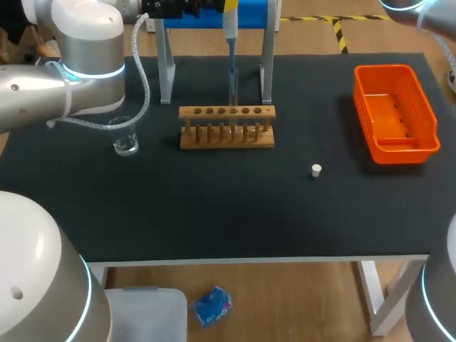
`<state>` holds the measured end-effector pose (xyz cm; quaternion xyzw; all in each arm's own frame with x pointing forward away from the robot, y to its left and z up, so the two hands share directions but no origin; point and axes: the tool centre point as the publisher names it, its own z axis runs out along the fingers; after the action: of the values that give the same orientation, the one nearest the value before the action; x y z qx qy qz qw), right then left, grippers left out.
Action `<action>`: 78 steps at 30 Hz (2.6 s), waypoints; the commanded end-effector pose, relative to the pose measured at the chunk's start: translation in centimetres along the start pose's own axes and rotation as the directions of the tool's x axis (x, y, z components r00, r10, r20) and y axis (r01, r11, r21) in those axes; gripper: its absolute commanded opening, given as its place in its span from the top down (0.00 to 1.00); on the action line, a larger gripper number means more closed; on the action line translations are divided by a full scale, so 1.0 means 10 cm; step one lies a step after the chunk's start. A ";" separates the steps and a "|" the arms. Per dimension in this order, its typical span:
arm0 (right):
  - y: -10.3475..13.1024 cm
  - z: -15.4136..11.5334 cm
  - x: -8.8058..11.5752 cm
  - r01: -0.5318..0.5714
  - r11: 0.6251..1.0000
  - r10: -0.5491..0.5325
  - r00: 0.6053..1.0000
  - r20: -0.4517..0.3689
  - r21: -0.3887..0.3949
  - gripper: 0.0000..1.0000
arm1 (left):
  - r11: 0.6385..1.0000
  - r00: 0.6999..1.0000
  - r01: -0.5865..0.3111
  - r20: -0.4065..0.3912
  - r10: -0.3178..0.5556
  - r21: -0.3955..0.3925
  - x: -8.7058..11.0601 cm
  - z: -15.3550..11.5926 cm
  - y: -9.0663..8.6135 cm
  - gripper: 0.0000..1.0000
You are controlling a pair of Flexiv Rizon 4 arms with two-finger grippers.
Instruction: Invert the test tube, pick up the pipette, mount the tip to pipette, aspirate from beaker and dispense into the tube, eject the tip, return the pipette, and cap with the stopper.
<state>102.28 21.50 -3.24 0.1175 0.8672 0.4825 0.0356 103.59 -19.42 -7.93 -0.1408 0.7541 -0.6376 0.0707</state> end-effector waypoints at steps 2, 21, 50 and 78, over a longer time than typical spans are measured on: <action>-0.02 0.01 0.00 0.000 1.000 0.000 1.000 0.001 -0.001 1.00 | 1.000 1.000 -0.002 0.000 0.002 0.001 0.02 0.00 -0.01 1.00; 0.19 -0.14 0.03 0.044 0.999 -0.043 0.999 0.016 -0.021 1.00 | 1.000 1.000 -0.002 0.000 0.002 0.001 0.02 0.00 -0.01 1.00; 0.26 -0.09 -0.16 0.062 0.998 -0.062 0.998 0.026 0.009 1.00 | 1.000 1.000 -0.002 0.000 0.002 0.001 0.02 0.00 -0.01 1.00; 0.06 -0.01 -0.09 0.030 0.999 -0.031 1.000 0.004 0.025 1.00 | 1.000 1.000 -0.002 0.000 0.002 0.001 0.02 0.00 -0.01 1.00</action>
<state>103.42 21.67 -2.16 0.1056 0.8750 0.4704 0.0436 103.39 -19.53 -8.01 -0.1399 0.7548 -0.6371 0.0698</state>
